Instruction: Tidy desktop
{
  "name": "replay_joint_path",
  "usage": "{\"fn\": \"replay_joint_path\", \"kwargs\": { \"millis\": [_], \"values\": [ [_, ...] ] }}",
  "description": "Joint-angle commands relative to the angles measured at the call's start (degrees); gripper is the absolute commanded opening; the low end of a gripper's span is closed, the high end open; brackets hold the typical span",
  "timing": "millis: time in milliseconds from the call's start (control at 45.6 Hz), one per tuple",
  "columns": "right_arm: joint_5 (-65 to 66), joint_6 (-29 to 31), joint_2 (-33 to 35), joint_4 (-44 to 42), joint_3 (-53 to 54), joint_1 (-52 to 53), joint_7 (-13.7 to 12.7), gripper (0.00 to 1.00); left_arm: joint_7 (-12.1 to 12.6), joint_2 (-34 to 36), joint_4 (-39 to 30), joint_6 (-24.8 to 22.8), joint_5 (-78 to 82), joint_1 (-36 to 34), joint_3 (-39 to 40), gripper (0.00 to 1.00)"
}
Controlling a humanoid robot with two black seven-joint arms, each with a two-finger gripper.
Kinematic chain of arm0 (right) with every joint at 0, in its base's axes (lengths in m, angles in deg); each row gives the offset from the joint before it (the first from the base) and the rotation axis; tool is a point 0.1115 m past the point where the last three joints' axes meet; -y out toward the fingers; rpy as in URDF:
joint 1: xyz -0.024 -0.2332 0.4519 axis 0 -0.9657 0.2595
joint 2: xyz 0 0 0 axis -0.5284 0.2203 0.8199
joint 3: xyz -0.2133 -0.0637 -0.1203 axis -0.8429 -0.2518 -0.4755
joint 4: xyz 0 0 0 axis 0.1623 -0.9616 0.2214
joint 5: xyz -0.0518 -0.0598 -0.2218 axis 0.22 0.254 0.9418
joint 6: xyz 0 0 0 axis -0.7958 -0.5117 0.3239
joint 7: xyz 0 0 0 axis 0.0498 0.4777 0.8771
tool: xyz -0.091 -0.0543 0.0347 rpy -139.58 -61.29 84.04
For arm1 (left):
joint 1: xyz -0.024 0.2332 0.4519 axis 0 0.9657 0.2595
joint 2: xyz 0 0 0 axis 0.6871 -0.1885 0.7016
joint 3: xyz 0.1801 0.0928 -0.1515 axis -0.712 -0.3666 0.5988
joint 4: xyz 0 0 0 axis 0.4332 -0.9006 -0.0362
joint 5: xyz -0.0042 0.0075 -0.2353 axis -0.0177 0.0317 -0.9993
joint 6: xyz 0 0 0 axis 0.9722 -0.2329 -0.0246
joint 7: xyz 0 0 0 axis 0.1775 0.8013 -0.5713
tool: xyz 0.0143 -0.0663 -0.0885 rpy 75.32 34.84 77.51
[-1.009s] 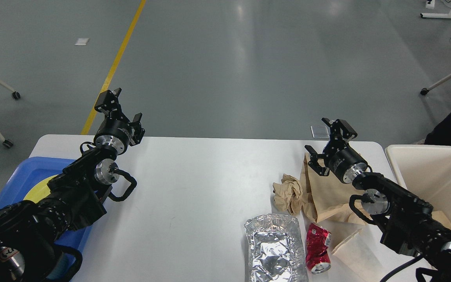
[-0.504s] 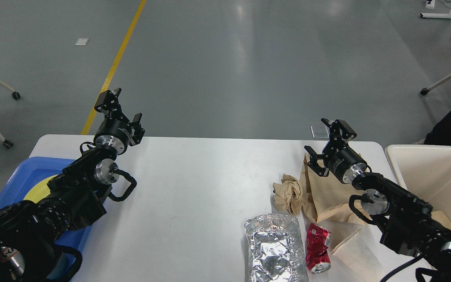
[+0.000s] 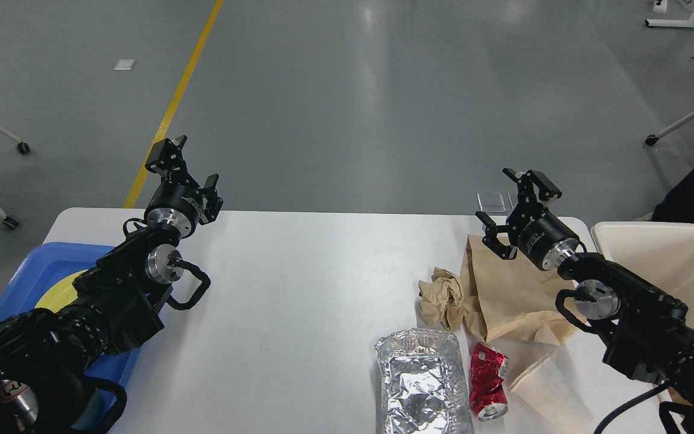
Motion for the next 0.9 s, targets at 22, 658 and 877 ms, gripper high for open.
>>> {"fn": "replay_joint_path", "kwargs": {
  "millis": [22, 658, 877],
  "values": [
    [-0.31, 1.13, 2.59, -0.04, 0.03, 2.75, 0.01, 1.0, 0.02, 0.05, -0.05, 0.05, 0.0, 0.0, 0.07, 0.96],
    [-0.22, 1.39, 21.83, -0.13, -4.88, 4.78, 0.18, 1.0, 0.02, -0.03, -0.05, -0.03, 0.0, 0.0, -0.02, 0.96],
    [-0.31, 1.57, 25.18, -0.04, -12.01, 4.96, 0.27, 1.0, 0.02, 0.05, -0.05, -0.03, 0.0, 0.0, -0.02, 0.96]
  ]
}}
